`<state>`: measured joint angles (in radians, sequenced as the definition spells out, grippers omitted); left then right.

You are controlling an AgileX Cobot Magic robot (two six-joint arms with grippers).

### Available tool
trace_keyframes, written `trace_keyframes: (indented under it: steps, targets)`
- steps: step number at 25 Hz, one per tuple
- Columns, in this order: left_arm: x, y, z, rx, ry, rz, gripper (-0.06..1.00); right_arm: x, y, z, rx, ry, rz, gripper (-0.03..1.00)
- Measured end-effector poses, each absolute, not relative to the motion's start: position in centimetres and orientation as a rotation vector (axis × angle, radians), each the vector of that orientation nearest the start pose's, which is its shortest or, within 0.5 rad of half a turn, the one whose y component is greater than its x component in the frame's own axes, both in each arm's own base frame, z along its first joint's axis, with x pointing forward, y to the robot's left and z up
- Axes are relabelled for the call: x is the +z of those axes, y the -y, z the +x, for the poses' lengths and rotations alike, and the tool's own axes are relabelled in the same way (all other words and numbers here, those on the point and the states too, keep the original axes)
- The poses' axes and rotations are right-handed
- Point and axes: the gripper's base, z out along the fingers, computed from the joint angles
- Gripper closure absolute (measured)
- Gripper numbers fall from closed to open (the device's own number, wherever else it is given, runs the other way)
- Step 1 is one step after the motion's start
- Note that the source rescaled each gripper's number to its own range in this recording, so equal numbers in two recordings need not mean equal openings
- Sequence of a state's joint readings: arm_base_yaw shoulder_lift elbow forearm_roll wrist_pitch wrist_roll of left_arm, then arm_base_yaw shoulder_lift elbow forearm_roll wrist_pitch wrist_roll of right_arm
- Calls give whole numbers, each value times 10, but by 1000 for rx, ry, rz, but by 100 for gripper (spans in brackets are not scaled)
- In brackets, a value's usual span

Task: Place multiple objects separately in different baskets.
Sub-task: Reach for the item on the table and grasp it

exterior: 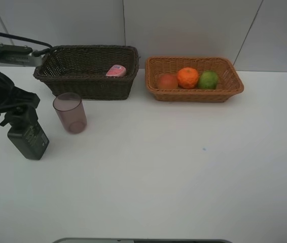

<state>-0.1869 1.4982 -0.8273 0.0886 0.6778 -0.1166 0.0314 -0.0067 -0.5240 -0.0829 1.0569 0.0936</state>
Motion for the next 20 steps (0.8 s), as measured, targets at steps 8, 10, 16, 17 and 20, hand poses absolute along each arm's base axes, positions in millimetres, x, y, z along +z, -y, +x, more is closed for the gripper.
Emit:
trace_keyframes:
  steps: [8,10,16,17,20]
  targets:
    - [173,48,276,24,-2857,178,-4,284,7,-9,-19,-2006,68,-3]
    - [167,48,278,26,-2871,178,-4,284,7,-9,-19,-2006,68,-3]
    - [158,49,281,27,-2888,180,-4,284,7,-9,-19,-2006,68,-3]
    - [158,49,281,28,-2889,180,-4,284,7,-9,-19,-2006,68,-3]
    - [157,49,282,24,-2879,180,-3,284,7,-9,-19,-2006,68,-3]
